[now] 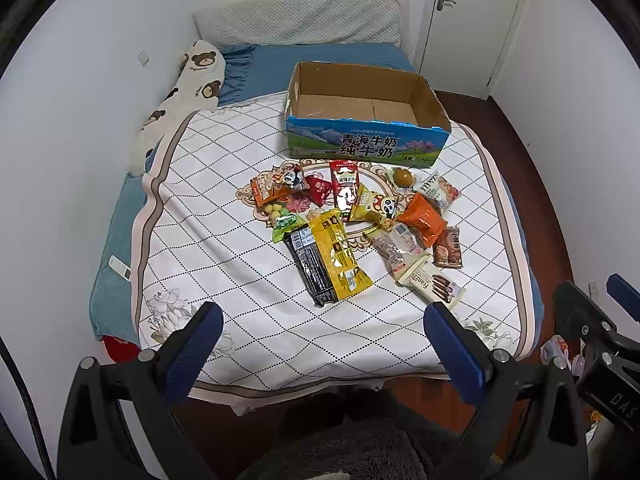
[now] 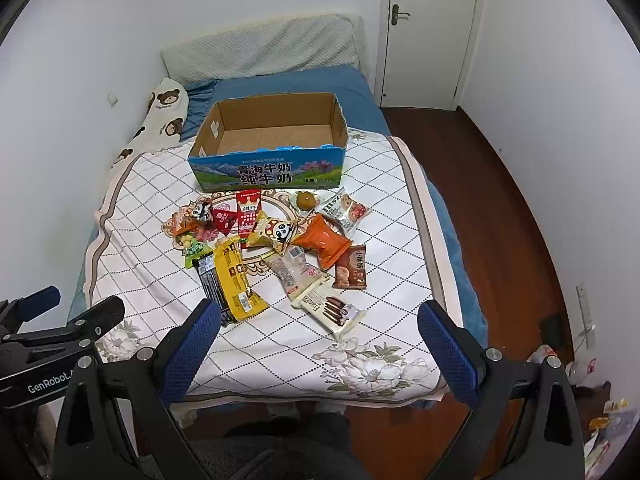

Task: Organize snacks

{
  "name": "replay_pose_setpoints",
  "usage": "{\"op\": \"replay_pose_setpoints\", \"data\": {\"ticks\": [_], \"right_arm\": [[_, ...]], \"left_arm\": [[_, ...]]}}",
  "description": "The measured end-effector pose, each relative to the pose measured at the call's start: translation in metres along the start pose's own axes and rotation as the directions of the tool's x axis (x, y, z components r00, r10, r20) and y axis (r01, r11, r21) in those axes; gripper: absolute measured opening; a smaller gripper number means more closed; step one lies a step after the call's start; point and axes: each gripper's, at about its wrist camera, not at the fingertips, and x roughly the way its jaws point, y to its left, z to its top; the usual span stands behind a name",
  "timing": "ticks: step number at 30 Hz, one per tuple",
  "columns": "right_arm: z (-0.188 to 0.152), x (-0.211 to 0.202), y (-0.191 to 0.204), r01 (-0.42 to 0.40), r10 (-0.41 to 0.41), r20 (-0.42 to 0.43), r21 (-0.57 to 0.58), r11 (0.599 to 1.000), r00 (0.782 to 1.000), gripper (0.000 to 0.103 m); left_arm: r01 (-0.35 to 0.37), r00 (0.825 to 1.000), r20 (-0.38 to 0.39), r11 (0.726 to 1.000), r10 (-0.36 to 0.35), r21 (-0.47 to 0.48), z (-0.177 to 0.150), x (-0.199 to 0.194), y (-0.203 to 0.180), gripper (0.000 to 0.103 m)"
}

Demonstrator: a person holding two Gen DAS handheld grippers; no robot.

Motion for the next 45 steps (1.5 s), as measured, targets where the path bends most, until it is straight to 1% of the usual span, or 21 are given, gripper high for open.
{"op": "replay_pose_setpoints", "data": {"ticks": [10,13,26,31,45], "right_arm": [[0.001,-0.001,0.003,0.000,0.000,0.004,0.007,1.000,1.000,0.101],[0.001,-0.001,0.002,0.001,-0.001,0.001,0.006,1.000,1.000,0.101],[0.001,-0.002,0.001,-0.004,0.004,-0.004,0.010,1.000,1.000,0.101],[0.000,-0.002,0.001,-0.004,0.004,-0.003,0.010,1.000,1.000,0.101],[0.001,-0.002,0.001,-0.003,0.003,-0.004,0.011,1.000,1.000,0.101]], "left_arm": [[-0.001,1.000,0.008,1.000,0.001,0.004,0.000,0.000,-0.003,0.103],[0.004,1.000,0.002,1.000,-0.004,0.001,0.002,0.000,0.005,0.103],[0.008,1.000,0.003,1.000,-0.008,0.007,0.007,0.000,0.012,0.103],[0.004,1.000,0.003,1.000,-0.004,0.007,0.002,-0.005,0.003,0.103],[0.008,1.000,0.004,1.000,-0.008,0.006,0.000,-0.006,0.002,0.103]]}}
